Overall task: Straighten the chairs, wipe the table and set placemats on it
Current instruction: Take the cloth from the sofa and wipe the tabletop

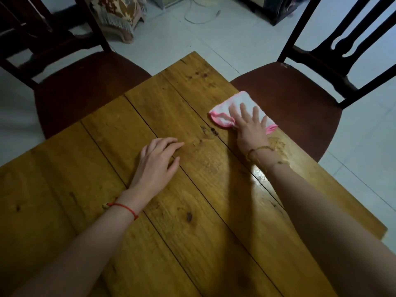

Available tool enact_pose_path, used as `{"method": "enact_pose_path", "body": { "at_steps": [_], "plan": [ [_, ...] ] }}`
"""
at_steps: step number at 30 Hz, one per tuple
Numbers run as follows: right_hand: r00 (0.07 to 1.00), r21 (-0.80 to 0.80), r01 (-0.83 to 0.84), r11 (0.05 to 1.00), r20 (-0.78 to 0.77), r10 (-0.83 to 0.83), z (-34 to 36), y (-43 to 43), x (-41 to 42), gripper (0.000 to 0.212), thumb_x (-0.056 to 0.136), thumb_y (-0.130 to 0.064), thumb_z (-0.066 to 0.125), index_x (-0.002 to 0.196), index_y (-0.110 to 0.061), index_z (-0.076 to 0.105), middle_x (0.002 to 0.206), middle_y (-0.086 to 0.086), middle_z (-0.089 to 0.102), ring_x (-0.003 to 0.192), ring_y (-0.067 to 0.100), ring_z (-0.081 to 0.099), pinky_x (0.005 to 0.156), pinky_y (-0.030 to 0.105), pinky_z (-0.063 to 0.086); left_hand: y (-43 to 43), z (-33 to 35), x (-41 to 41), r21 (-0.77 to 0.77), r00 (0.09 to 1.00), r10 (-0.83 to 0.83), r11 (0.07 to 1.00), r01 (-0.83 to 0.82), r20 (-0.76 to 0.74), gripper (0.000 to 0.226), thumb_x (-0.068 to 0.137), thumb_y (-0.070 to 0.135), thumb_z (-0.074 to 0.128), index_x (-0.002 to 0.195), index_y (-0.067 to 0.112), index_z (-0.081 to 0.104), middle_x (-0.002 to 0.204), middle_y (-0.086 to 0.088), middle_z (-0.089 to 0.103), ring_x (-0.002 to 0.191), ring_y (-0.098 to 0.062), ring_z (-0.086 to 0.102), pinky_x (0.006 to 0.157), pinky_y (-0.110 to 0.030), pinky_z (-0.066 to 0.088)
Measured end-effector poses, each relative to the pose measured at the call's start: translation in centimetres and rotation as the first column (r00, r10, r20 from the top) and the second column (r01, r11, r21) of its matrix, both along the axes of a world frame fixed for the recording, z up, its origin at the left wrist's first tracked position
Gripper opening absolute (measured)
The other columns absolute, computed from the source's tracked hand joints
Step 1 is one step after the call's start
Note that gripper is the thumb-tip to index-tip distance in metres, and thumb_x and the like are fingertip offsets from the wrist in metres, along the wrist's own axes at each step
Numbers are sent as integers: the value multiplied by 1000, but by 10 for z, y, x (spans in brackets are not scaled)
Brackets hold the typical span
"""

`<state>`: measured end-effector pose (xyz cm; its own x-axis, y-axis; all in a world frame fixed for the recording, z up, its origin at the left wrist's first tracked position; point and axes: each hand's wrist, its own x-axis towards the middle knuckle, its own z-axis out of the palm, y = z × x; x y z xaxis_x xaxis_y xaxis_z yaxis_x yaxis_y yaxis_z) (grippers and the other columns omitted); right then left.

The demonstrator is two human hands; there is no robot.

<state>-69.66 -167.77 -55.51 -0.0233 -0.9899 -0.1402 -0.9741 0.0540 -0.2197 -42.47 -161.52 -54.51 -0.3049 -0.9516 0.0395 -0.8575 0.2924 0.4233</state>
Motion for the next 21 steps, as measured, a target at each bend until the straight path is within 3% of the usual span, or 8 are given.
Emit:
{"method": "enact_pose_path", "body": {
  "at_steps": [5, 9, 13, 17, 21],
  "plan": [
    [981, -68, -180, 981, 58, 184, -5, 89, 4, 75, 96, 1, 35, 155, -34, 7, 164, 1, 2, 148, 38, -11, 114, 52, -15, 8, 10, -4, 41, 1000, 25, 999, -25, -3, 39, 94, 20, 61, 133, 23, 61, 135, 4, 55, 128, -18, 43, 103, -44, 36],
    [967, -11, -249, 968, 59, 249, -2, 145, -17, 72, 96, -2, 25, 155, -35, 2, 163, -2, -6, 147, 33, -20, 114, 49, -17, 16, 13, -21, 69, 999, 27, 997, -26, -17, 38, 95, 19, 61, 133, 21, 61, 135, 3, 55, 128, -18, 41, 104, -43, 34],
    [999, -3, -25, 1000, 24, 25, 1, 157, -63, 72, 99, -4, 35, 155, -36, 5, 163, 0, 0, 148, 35, -13, 118, 55, -7, 27, 14, -41, 72, 999, -25, 997, 28, -43, 38, 95, 19, 60, 133, 20, 61, 135, 1, 55, 129, -19, 41, 105, -43, 33],
    [980, 19, 200, 980, -11, -200, 1, 107, -75, 60, 104, -14, 33, 154, -35, 9, 164, 4, 1, 148, 40, -6, 117, 58, -5, 32, 14, -53, 53, 996, -65, 996, 68, -58, 37, 95, 20, 59, 132, 20, 61, 134, 3, 55, 127, -17, 41, 106, -39, 30],
    [973, 60, 228, 972, 23, -230, 8, 82, -55, 64, 101, -9, 27, 156, -32, 6, 164, 4, -6, 146, 42, -13, 114, 57, -12, 34, 20, -64, 60, 994, -83, 994, 87, -74, 37, 96, 19, 59, 133, 19, 61, 134, 2, 56, 128, -18, 42, 108, -41, 29]
  ]
}}
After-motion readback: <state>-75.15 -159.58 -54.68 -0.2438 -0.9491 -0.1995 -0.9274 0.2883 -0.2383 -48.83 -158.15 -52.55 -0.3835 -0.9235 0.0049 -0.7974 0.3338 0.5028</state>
